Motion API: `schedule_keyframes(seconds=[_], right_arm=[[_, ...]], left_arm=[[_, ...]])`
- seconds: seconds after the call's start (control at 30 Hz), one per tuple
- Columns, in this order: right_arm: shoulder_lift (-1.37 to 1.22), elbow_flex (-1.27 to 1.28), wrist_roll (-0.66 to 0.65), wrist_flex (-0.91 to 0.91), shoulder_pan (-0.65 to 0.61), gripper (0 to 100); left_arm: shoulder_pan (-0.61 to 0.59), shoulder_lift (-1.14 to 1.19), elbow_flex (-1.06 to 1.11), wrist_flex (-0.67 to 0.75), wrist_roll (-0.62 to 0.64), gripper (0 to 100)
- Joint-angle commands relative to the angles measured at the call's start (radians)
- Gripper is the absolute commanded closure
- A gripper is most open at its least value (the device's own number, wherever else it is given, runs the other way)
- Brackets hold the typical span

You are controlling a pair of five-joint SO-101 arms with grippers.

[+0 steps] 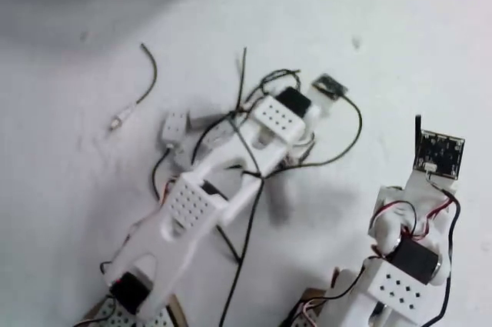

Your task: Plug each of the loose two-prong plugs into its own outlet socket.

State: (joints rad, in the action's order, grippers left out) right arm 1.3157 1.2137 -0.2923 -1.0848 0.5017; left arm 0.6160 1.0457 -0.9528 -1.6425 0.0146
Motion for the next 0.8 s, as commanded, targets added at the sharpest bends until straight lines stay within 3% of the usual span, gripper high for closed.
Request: schedule_keyframes(seconds=[0.0, 0.37, 0.77], right_arm=[[-0.004, -0.008, -0.012, 0.015, 0.008, 98.1], [-0.004, -0.008, -0.012, 0.015, 0.007, 98.1], [-0.004, -0.008, -0.012, 0.019, 0.007, 98.1]], left_arm=[[0.005, -0.028, -0.023, -0.087, -0.032, 98], [-0.067, -0.041, -0.012, -0.137, -0.508, 98], [-0.027, -0.044, -0.014, -0.137, -0.727, 98]])
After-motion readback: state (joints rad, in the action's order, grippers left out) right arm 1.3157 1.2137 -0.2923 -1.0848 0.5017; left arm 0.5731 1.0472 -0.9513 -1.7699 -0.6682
